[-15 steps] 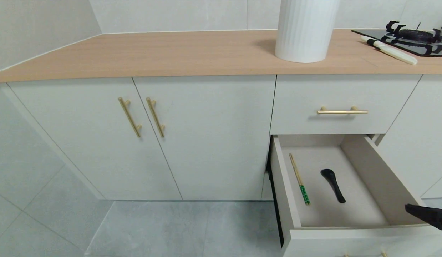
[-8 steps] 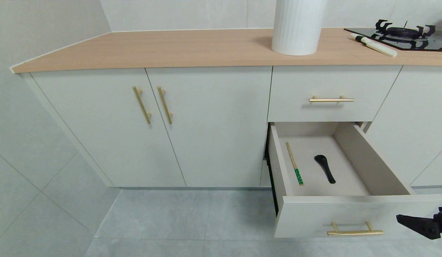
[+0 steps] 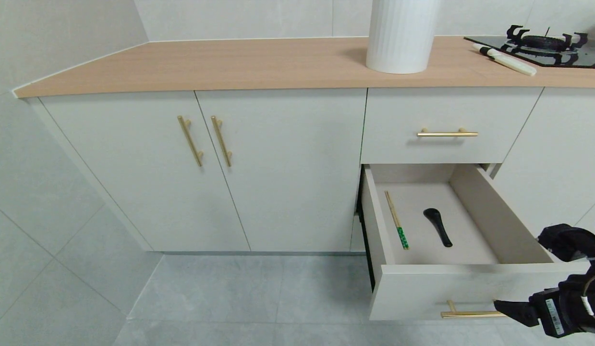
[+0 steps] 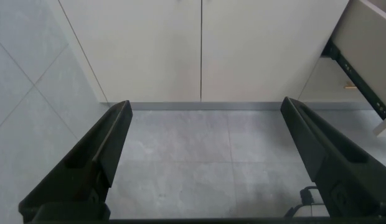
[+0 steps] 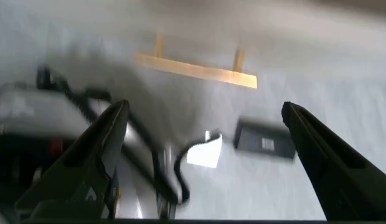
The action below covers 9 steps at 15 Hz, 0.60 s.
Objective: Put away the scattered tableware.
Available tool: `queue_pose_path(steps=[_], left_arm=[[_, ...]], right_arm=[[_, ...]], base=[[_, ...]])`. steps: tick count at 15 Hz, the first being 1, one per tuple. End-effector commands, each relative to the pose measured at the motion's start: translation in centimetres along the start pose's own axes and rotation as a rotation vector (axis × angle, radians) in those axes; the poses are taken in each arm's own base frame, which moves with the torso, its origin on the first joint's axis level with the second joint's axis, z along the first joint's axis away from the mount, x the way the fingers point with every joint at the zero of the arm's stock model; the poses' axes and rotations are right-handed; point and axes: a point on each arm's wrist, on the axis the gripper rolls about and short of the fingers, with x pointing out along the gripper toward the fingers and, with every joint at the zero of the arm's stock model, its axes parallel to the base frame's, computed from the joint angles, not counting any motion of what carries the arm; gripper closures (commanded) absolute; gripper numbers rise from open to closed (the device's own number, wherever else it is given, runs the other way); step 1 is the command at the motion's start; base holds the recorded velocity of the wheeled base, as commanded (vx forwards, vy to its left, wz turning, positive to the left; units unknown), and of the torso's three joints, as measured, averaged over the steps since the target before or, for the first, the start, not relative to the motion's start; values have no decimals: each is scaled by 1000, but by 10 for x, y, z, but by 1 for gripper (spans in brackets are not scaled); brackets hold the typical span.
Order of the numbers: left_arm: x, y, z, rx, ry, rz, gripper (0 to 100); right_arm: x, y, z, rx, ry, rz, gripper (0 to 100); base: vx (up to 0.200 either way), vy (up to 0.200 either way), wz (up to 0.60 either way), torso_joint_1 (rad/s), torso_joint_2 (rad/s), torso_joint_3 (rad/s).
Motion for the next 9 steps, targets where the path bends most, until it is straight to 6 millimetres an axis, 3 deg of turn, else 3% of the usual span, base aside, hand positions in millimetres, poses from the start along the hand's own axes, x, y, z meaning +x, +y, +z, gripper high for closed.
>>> queue_pose_path(steps=[1, 9], left_arm=[[0, 0, 0, 0, 2, 1, 0], [0, 0, 0, 0, 0, 1, 0]], right_arm=[[28, 3, -8, 34, 65, 0, 0], [49, 6, -5, 104, 8, 0, 0]], base=[[0, 0, 0, 0, 0, 0], [0, 0, 0, 0, 0, 0]])
